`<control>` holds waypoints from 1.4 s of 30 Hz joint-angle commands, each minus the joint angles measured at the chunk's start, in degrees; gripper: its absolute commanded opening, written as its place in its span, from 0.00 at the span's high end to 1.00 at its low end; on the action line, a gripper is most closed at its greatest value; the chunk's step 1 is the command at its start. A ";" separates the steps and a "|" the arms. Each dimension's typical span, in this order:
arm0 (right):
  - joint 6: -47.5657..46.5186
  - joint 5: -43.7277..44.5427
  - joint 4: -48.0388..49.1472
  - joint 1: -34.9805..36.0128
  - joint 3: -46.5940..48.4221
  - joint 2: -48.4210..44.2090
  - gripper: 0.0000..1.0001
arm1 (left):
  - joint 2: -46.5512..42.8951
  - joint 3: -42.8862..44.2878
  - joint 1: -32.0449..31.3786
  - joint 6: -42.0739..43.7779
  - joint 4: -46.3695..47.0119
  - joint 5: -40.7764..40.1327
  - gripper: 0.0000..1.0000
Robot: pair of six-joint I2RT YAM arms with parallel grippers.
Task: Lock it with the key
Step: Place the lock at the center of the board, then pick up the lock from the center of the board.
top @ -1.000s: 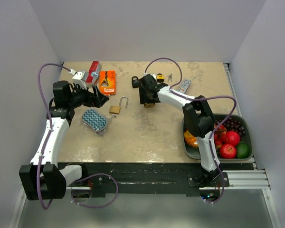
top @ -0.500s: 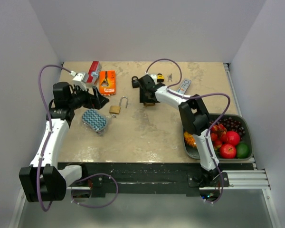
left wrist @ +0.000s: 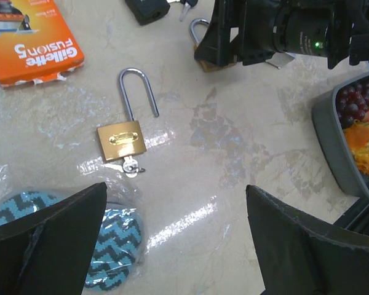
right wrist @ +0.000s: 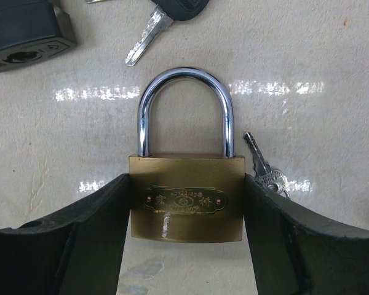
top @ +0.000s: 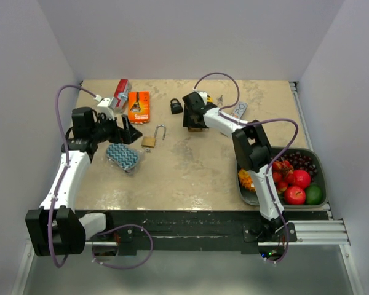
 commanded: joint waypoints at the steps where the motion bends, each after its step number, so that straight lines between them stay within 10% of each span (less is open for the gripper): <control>1: 2.11 -2.08 2.02 -0.19 1.59 -0.27 0.66 | 0.75 2.13 0.12 1.46 -1.65 1.57 0.01; 16: 0.35 -3.40 3.87 -0.19 2.20 -6.42 0.08 | 6.37 7.05 0.20 2.16 -4.01 0.43 0.01; 33: -41.18 -5.05 25.42 2.01 -15.90 -36.39 0.01 | 6.90 19.27 0.12 29.66 -10.61 -4.50 0.01; 42: -41.50 -9.38 14.42 1.22 -28.11 -50.96 0.01 | 15.42 13.74 -13.84 9.73 -3.50 -23.38 0.01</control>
